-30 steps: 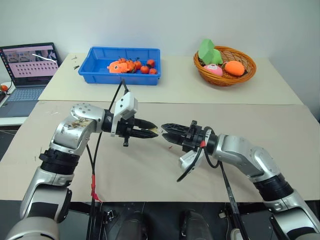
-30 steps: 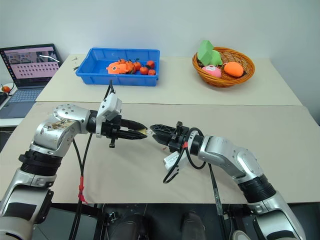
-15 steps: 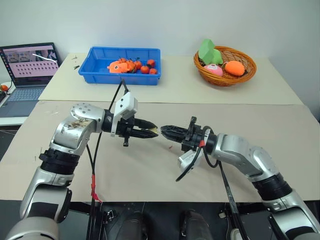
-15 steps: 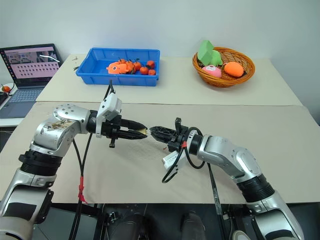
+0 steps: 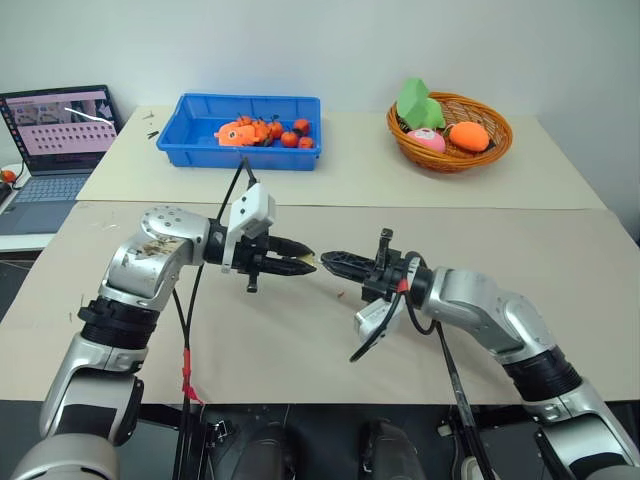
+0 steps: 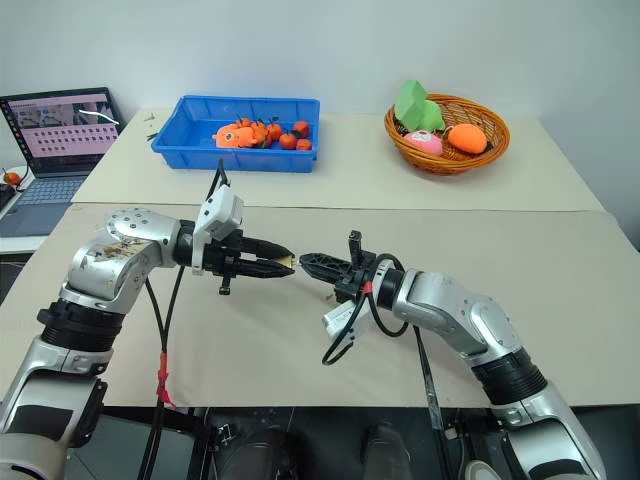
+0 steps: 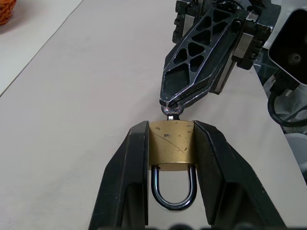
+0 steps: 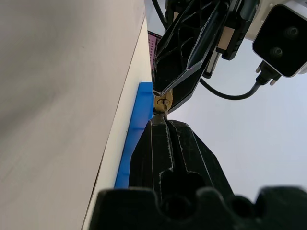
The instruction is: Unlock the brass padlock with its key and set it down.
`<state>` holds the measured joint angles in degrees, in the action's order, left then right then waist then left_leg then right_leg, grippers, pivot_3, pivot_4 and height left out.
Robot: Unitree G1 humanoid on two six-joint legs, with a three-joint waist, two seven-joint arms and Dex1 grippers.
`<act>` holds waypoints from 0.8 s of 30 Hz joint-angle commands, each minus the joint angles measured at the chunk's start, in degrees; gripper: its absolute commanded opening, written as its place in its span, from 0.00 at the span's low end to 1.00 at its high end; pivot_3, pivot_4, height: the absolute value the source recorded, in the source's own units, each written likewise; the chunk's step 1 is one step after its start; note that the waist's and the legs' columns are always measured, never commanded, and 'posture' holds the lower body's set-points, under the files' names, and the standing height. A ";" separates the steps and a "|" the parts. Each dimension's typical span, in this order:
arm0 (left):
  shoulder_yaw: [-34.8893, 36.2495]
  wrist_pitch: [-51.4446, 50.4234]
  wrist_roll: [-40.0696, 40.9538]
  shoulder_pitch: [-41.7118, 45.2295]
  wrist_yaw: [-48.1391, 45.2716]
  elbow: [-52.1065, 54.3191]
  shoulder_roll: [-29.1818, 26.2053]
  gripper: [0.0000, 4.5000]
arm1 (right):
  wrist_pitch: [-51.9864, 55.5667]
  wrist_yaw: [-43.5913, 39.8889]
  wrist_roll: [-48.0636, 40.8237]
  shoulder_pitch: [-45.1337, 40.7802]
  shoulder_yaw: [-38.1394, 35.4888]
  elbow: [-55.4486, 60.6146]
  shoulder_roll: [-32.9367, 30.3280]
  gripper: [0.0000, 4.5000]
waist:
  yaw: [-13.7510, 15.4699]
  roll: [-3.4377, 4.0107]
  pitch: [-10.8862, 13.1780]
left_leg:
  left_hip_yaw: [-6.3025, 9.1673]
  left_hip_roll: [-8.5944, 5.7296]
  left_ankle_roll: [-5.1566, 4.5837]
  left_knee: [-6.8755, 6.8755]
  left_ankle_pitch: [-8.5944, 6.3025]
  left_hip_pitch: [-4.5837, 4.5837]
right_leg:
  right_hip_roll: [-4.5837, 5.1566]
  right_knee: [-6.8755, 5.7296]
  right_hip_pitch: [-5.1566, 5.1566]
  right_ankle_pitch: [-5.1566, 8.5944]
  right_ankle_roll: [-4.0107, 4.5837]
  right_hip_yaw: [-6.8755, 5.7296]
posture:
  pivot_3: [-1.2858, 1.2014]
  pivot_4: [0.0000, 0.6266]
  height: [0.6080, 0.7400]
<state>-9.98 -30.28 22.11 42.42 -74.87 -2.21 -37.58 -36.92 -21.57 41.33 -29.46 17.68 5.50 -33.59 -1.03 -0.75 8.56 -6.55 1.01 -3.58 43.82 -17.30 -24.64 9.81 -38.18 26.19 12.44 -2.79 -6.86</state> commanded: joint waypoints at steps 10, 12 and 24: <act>1.21 0.64 0.36 0.97 0.35 1.32 -0.26 0.19 | 9.87 -13.82 -20.10 -1.11 0.34 5.05 3.03 0.00 | 0.03 0.00 0.00 | 0.01 -0.01 0.00 0.00 0.00 0.00 | 0.00 0.01 -0.01 -0.17 0.28 -0.01 | 0.52 0.24 0.57; 1.28 0.67 0.39 0.84 0.37 1.36 -0.36 0.19 | 12.14 -15.85 -22.80 -1.68 0.17 5.69 3.66 0.00 | 0.03 0.00 0.00 | 0.02 0.00 -0.01 -0.01 0.00 0.00 | -0.01 0.02 -0.01 -0.18 0.29 -0.01 | 0.52 0.24 0.57; 1.88 0.38 0.47 0.09 1.12 2.12 -0.38 0.19 | 26.21 -25.00 -33.36 -3.11 0.18 8.78 7.41 0.00 | 0.17 0.00 0.00 | 0.03 -0.01 -0.01 -0.01 0.00 0.00 | -0.01 0.03 -0.01 -0.21 0.34 -0.03 | 0.52 0.24 0.57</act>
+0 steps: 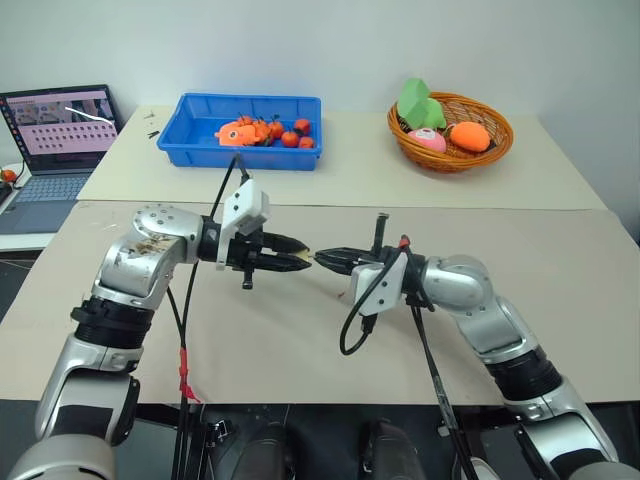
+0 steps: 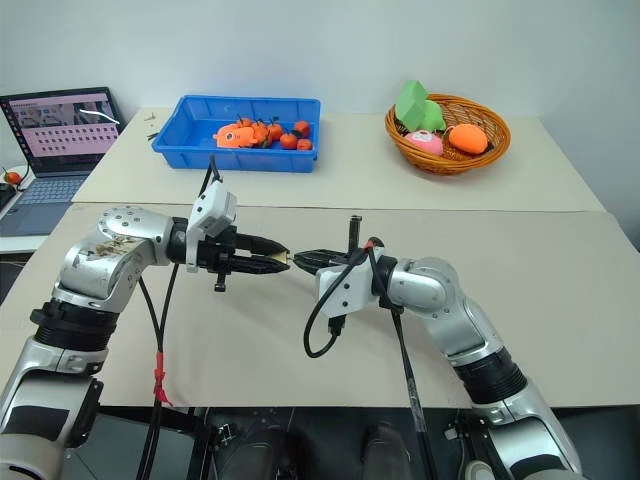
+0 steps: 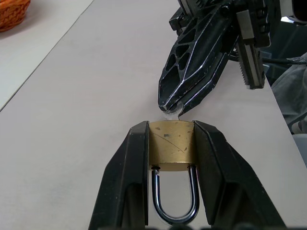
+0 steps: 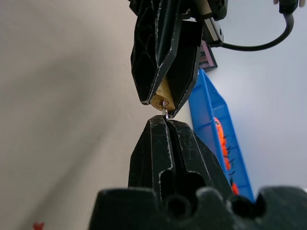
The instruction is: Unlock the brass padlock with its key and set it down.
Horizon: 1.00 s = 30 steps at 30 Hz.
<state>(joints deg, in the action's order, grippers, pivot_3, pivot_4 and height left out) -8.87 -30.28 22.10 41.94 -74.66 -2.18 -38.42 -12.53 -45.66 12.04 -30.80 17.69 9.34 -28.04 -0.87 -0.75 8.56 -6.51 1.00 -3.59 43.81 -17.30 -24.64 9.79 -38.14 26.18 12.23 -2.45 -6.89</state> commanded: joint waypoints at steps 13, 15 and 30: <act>0.91 0.35 0.51 0.17 1.02 2.35 0.13 0.19 | -13.46 9.00 11.91 -2.53 0.95 -0.73 -1.96 0.32 | -0.04 0.01 0.01 | -0.02 0.01 0.01 -0.01 0.00 0.01 | 0.00 -0.01 0.03 0.02 -0.02 0.01 | 0.52 0.24 0.57; 0.91 0.37 0.55 0.20 1.00 2.34 0.09 0.19 | -14.14 9.75 13.39 -2.60 1.33 -0.90 -2.11 0.48 | -0.05 0.01 0.01 | -0.03 0.00 0.01 -0.01 0.00 0.00 | 0.00 0.00 0.02 0.01 -0.01 0.01 | 0.52 0.24 0.57; 0.97 0.20 0.73 0.50 1.24 2.25 0.08 0.19 | -26.40 35.11 38.09 -5.71 1.37 -6.24 -2.89 0.54 | -0.28 0.01 0.01 | -0.05 0.02 0.02 -0.01 0.00 0.00 | 0.00 -0.03 0.04 0.23 -0.35 0.02 | 0.52 0.24 0.57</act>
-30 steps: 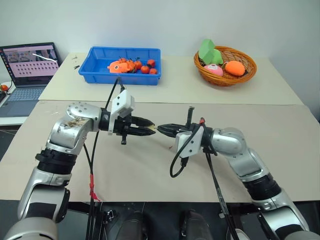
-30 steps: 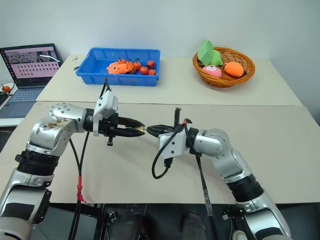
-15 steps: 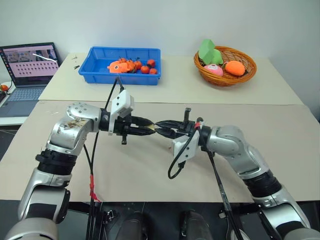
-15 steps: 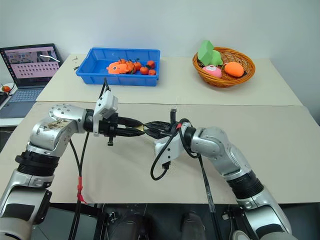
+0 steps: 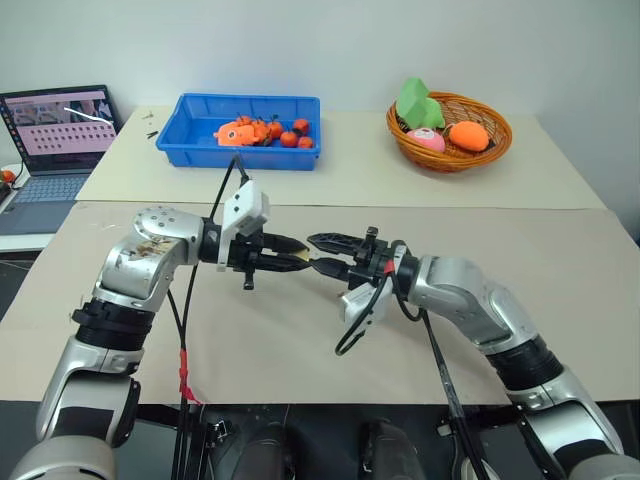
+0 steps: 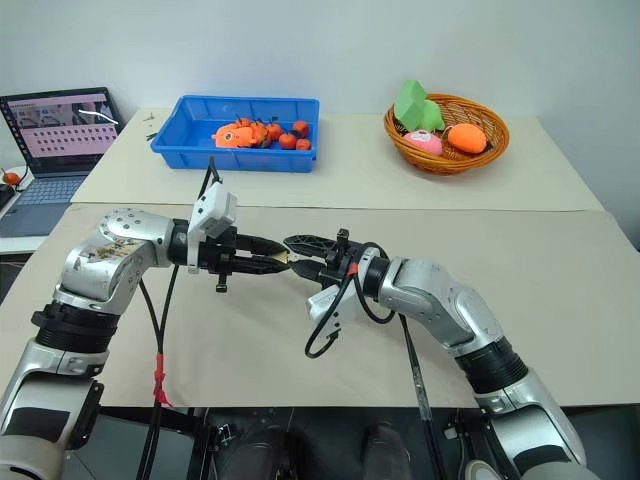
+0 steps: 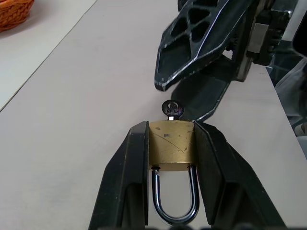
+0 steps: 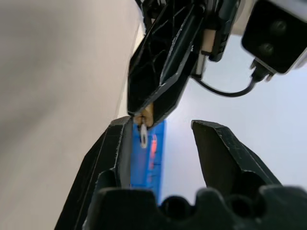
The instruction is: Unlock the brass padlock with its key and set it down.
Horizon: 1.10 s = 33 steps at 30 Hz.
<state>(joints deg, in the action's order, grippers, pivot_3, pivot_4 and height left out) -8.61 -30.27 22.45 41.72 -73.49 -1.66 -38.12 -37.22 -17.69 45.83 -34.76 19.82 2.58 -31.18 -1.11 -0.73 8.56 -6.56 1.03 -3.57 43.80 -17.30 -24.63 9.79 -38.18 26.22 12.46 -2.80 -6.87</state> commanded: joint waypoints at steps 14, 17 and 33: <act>0.66 0.51 0.19 1.27 0.16 1.04 -0.21 0.19 | -3.48 11.86 7.34 -0.48 0.77 -0.21 -0.72 0.54 | -0.17 0.00 0.00 | -0.01 0.00 0.00 0.00 0.00 0.00 | 0.00 0.00 -0.01 0.01 0.01 0.01 | 0.52 0.24 0.57; 0.62 0.51 0.21 1.18 0.24 1.11 -0.12 0.19 | -3.44 11.78 7.16 -0.42 0.80 0.09 -0.83 0.54 | -0.21 0.00 0.00 | -0.01 0.00 0.00 0.01 0.00 0.00 | 0.00 -0.01 -0.01 0.01 0.01 0.01 | 0.52 0.24 0.57; 0.54 0.23 0.41 0.77 0.69 1.73 0.41 0.19 | -3.15 11.00 6.15 -0.40 0.82 0.69 -0.69 0.54 | -0.25 0.00 0.00 | 0.00 0.00 0.00 0.01 0.00 0.00 | 0.00 -0.01 -0.01 0.01 0.01 0.01 | 0.52 0.24 0.57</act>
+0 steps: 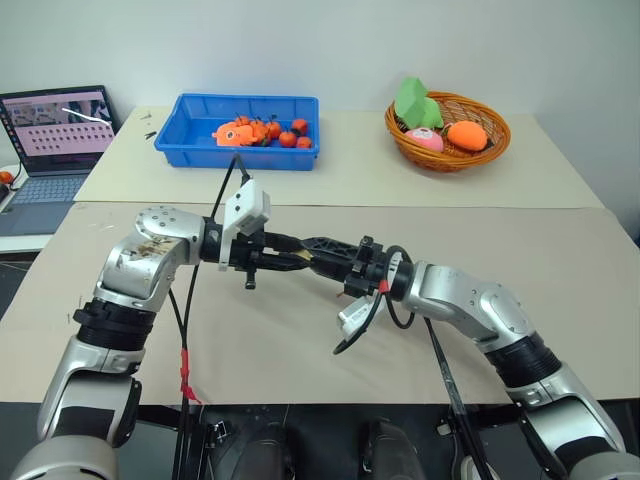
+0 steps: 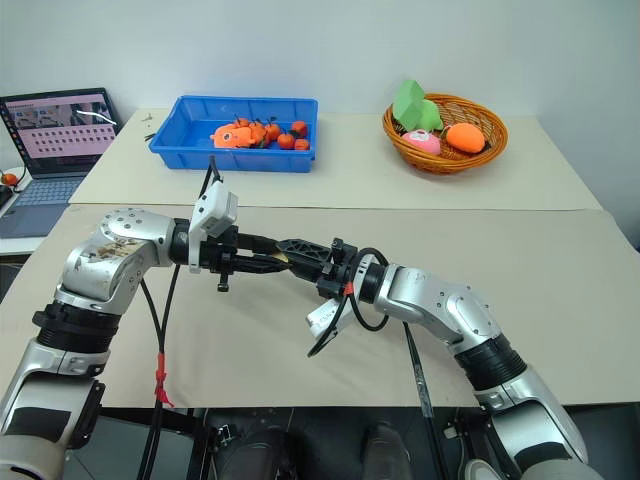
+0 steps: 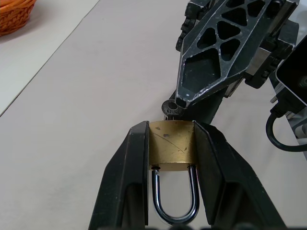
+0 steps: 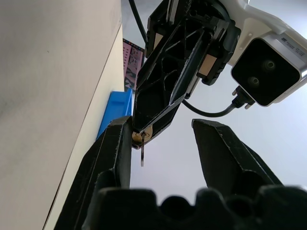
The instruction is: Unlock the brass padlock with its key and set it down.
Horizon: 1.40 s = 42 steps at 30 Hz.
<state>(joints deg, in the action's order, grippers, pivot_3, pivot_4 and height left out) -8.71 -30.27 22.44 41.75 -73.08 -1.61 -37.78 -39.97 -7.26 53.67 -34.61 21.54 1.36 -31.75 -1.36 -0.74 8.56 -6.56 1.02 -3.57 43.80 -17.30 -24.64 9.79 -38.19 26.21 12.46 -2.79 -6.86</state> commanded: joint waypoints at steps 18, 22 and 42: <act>0.30 0.89 0.11 1.74 0.25 0.48 0.71 0.19 | -0.10 0.63 -1.53 -0.92 -0.78 1.38 0.01 0.02 | -0.05 0.00 0.00 | 0.00 0.00 0.00 0.00 0.00 0.00 | 0.00 0.00 0.00 -0.01 0.01 0.00 | 0.52 0.24 0.57; 0.26 1.01 0.03 1.80 0.16 0.33 0.73 0.19 | -0.11 0.64 -1.53 -0.76 -0.84 1.66 -0.06 0.02 | -0.05 0.00 0.00 | 0.00 0.00 0.00 0.00 0.00 0.00 | 0.00 0.00 0.00 0.00 0.00 0.00 | 0.52 0.24 0.57; 0.67 1.56 -0.24 1.98 1.10 -0.36 1.10 0.77 | 0.29 0.71 -1.61 -1.19 -0.92 1.88 0.54 0.02 | -0.08 0.00 0.00 | 0.00 0.00 0.00 0.00 0.00 0.00 | 0.00 0.00 0.00 -0.01 0.01 0.00 | 0.52 0.24 0.57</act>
<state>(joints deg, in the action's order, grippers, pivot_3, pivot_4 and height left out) -7.92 -29.13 22.44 42.49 -72.07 -2.28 -36.94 -39.80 -7.61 53.63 -34.60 21.91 0.64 -31.60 -1.44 -0.73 8.57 -6.56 1.02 -3.57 43.81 -17.30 -24.64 9.79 -38.18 26.21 12.46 -2.79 -6.86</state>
